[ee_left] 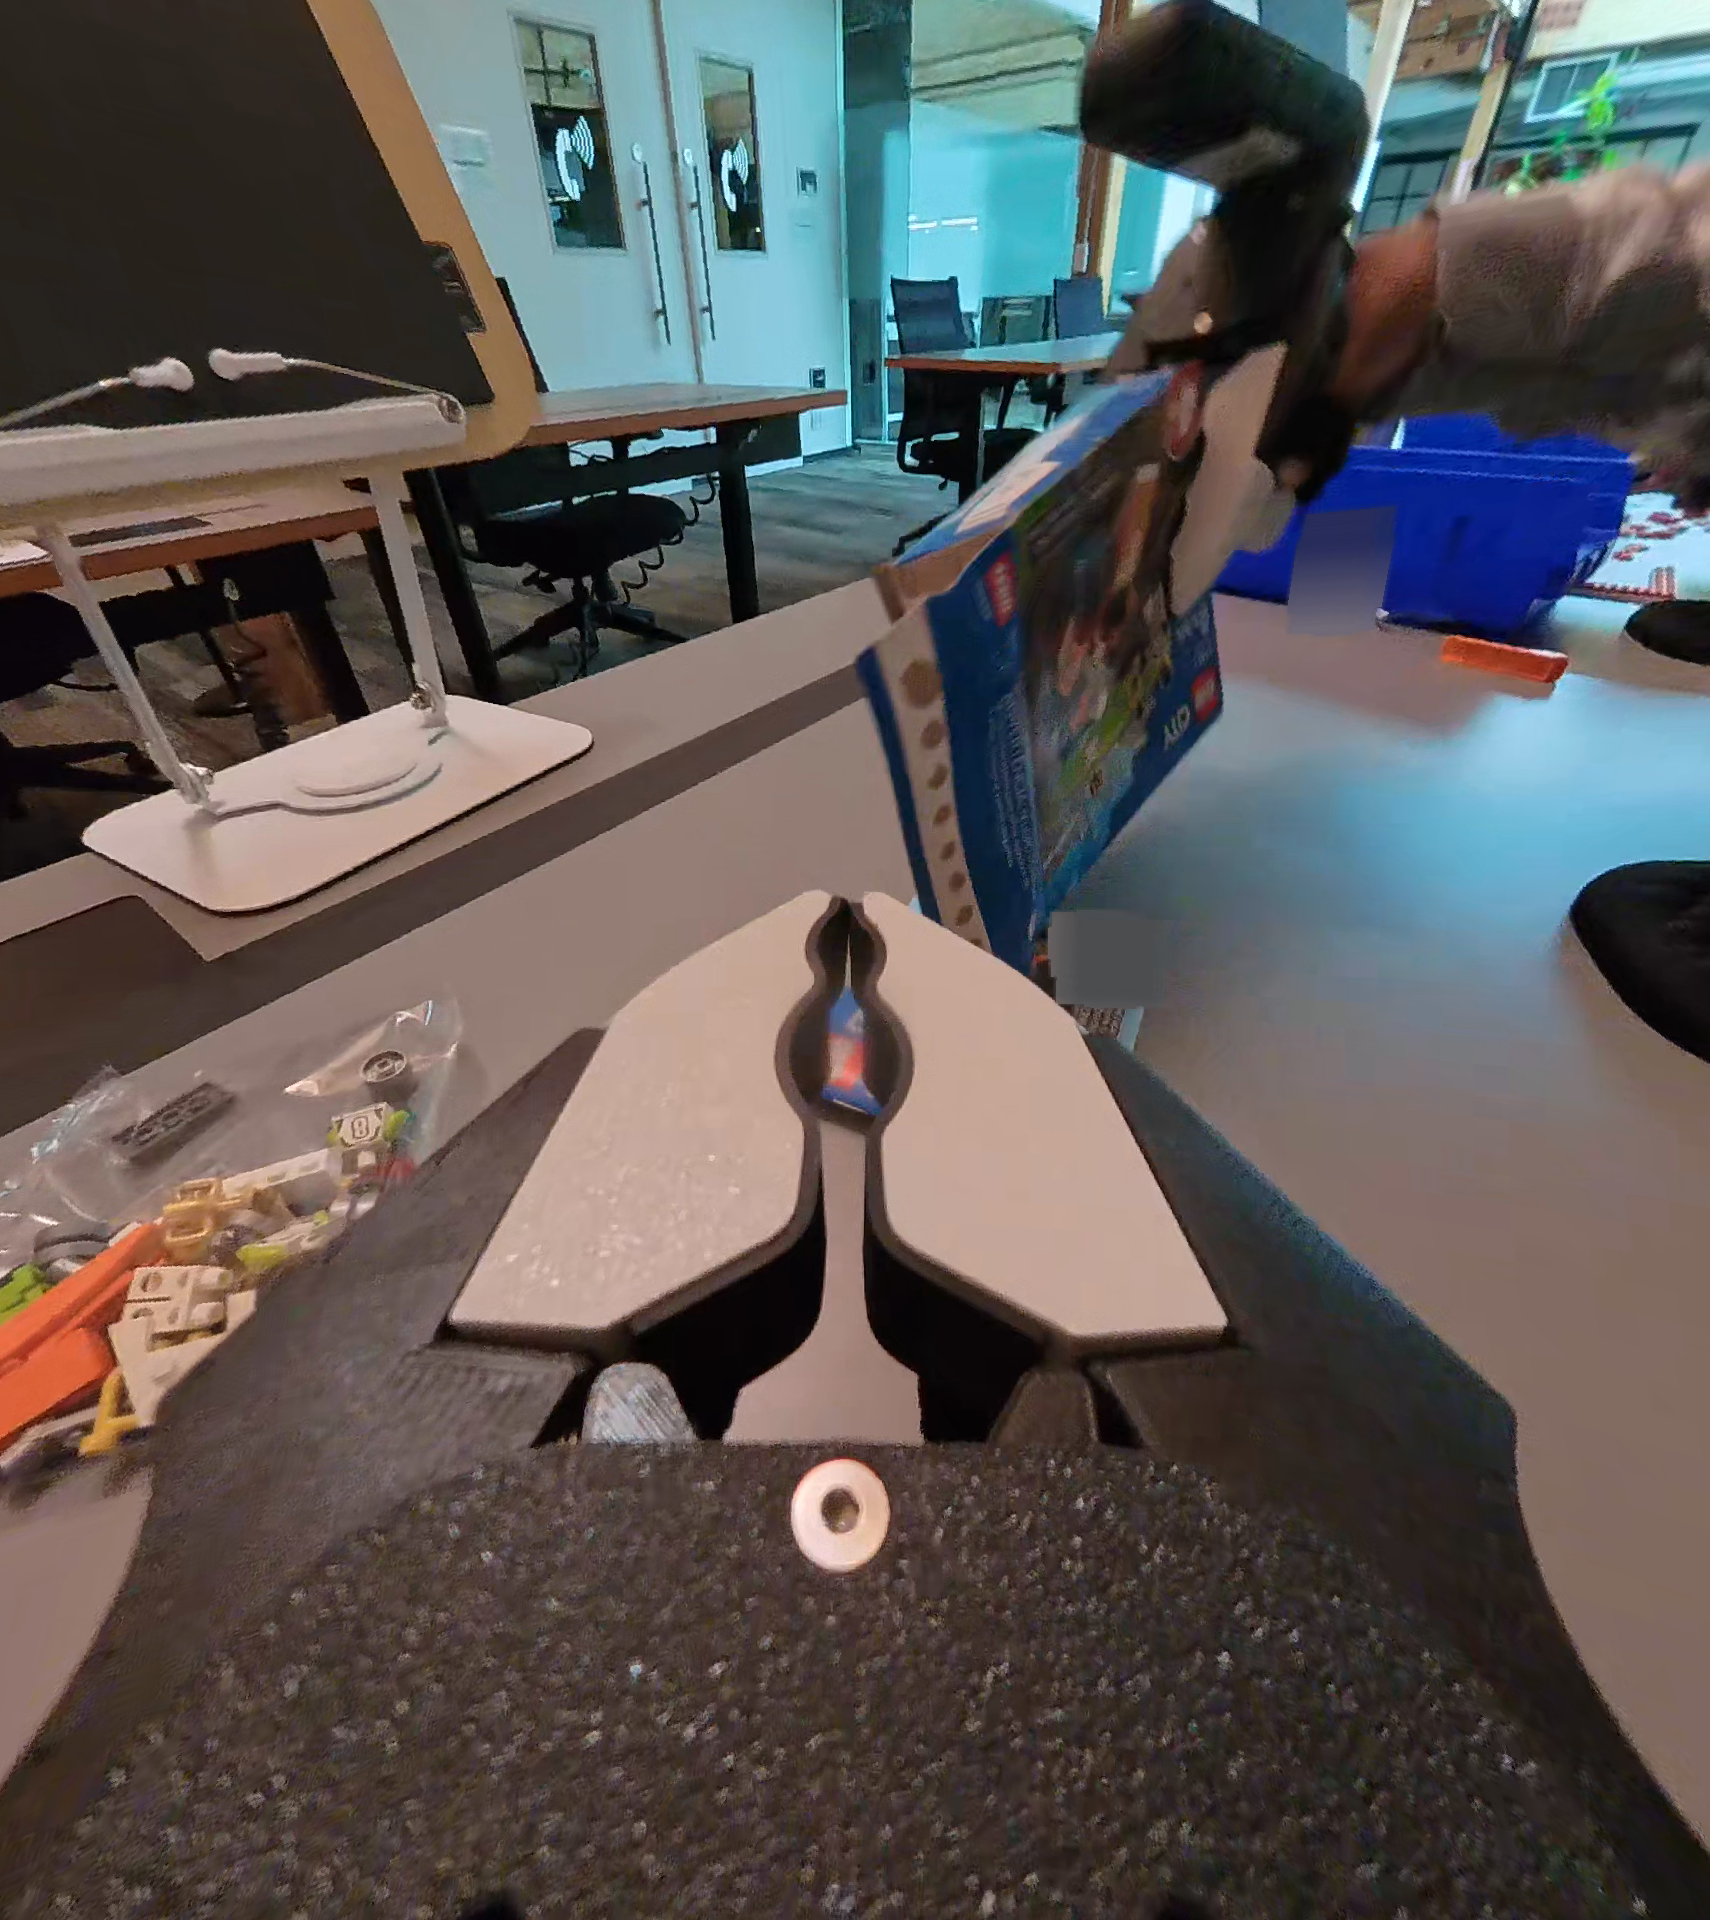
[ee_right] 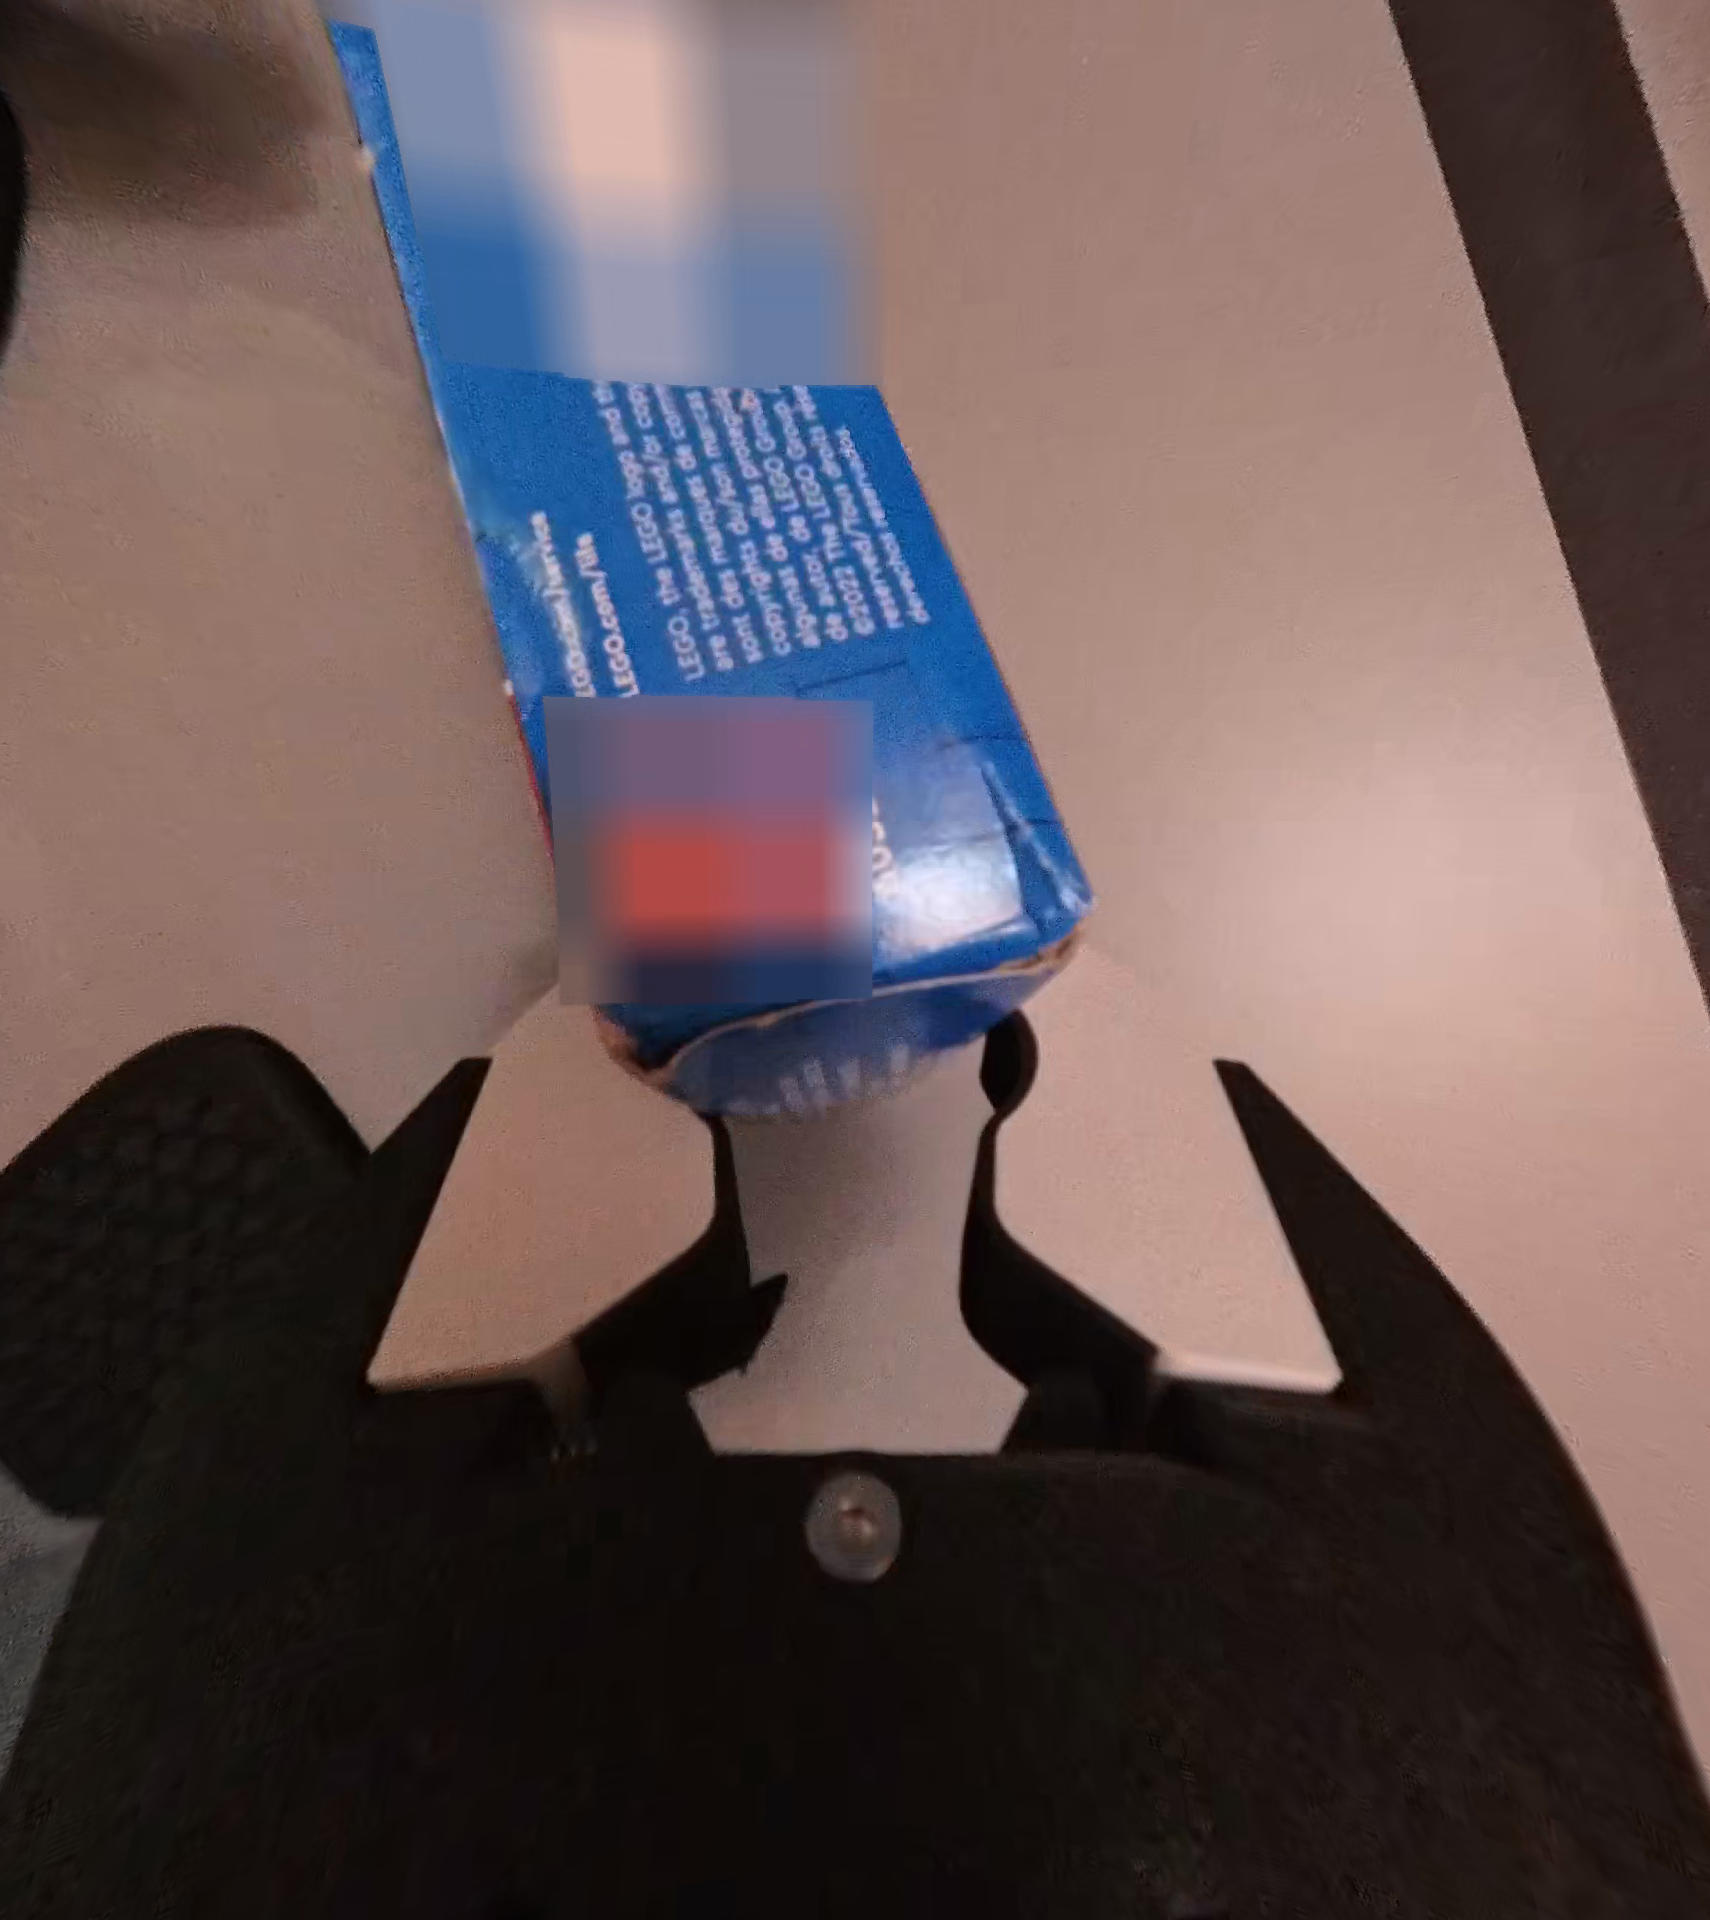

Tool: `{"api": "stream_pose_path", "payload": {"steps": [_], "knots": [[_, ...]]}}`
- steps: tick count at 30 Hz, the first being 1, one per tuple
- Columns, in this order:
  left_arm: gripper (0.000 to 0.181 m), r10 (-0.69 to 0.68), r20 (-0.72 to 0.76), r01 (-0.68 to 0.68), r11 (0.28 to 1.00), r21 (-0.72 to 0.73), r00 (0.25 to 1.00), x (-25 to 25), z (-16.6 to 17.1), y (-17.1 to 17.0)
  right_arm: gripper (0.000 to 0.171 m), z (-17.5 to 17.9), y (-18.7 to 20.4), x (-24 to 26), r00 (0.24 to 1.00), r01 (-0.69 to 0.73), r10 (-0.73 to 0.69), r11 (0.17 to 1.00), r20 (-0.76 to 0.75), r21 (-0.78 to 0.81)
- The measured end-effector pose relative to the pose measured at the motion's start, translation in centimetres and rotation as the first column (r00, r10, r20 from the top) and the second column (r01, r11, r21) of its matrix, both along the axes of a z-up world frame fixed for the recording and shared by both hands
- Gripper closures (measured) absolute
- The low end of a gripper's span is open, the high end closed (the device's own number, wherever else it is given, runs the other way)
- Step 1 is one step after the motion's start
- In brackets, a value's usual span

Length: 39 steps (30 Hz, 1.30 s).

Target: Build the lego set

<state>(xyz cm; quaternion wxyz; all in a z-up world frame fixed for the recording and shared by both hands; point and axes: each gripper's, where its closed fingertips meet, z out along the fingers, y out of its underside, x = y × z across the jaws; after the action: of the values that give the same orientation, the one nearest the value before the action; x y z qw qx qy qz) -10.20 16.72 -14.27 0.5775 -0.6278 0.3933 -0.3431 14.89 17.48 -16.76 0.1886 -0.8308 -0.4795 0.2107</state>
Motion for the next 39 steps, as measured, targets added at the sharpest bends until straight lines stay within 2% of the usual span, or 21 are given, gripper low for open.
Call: {"api": "stream_pose_path", "payload": {"steps": [2, 6, 13, 18, 23, 27, 30, 33, 35, 37, 39], "knots": [[0.181, -0.011, -0.013, 0.011, 1.0, 0.002, 1.0, 0.2, -0.4, -0.3, 0.123, 0.6, 1.1, 0.9, 0.988, -0.032, 0.036, 0.999, 0.154, -0.027], [0.181, -0.013, -0.062, 0.015, 0.999, 0.044, 0.998, 0.5, -0.8, -0.7, 0.123, 3.6, 3.6, 0.0, 0.928, -0.093, 0.104, 0.995, 0.358, -0.048], [0.181, -0.009, -0.127, 0.018, 0.997, 0.072, 0.992, 1.0, -1.7, -1.1, 0.122, 7.5, 7.4, -2.4, 0.709, -0.181, 0.179, 0.981, 0.682, -0.069], [0.181, -0.005, -0.154, 0.02, 0.995, 0.096, 0.988, 1.1, -2.0, -1.3, 0.122, 8.2, 7.8, -4.4, 0.6, -0.222, 0.226, 0.969, 0.767, -0.112], [0.181, 0.015, -0.163, 0.004, 0.994, 0.112, 0.986, 0.9, -2.1, -1.1, 0.121, 9.6, 7.6, -3.9, 0.589, -0.234, 0.225, 0.967, 0.777, -0.102], [0.181, 0.05, -0.166, -0.031, 0.993, 0.115, 0.985, 0.5, -2.0, -0.5, 0.121, 11.2, 7.1, -1.2, 0.689, -0.183, 0.145, 0.983, 0.71, -0.024], [0.181, 0.06, -0.17, -0.045, 0.995, 0.094, 0.984, 0.4, -2.4, -0.3, 0.121, 11.9, 6.6, 0.7, 0.809, -0.129, 0.059, 0.988, 0.585, 0.079], [0.181, 0.051, -0.161, -0.041, 0.997, 0.067, 0.986, 0.5, -2.6, -0.3, 0.121, 11.5, 5.3, 2.2, 0.927, -0.049, -0.011, 0.988, 0.376, 0.149], [0.18, 0.031, -0.148, -0.024, 0.999, 0.048, 0.989, 0.7, -2.6, -0.6, 0.12, 10.7, 4.3, 2.9, 0.975, 0.008, -0.05, 0.982, 0.218, 0.189], [0.178, -0.005, -0.146, 0.007, 1.0, 0.011, 0.989, 1.0, -2.9, -1.0, 0.12, 9.8, 3.1, 3.0, 0.996, 0.071, -0.081, 0.973, 0.034, 0.217], [0.17, -0.033, -0.134, 0.031, 0.999, -0.017, 0.99, 1.4, -3.0, -1.4, 0.12, 9.0, 1.5, 2.4, 0.982, 0.128, -0.09, 0.964, -0.168, 0.232]]}}
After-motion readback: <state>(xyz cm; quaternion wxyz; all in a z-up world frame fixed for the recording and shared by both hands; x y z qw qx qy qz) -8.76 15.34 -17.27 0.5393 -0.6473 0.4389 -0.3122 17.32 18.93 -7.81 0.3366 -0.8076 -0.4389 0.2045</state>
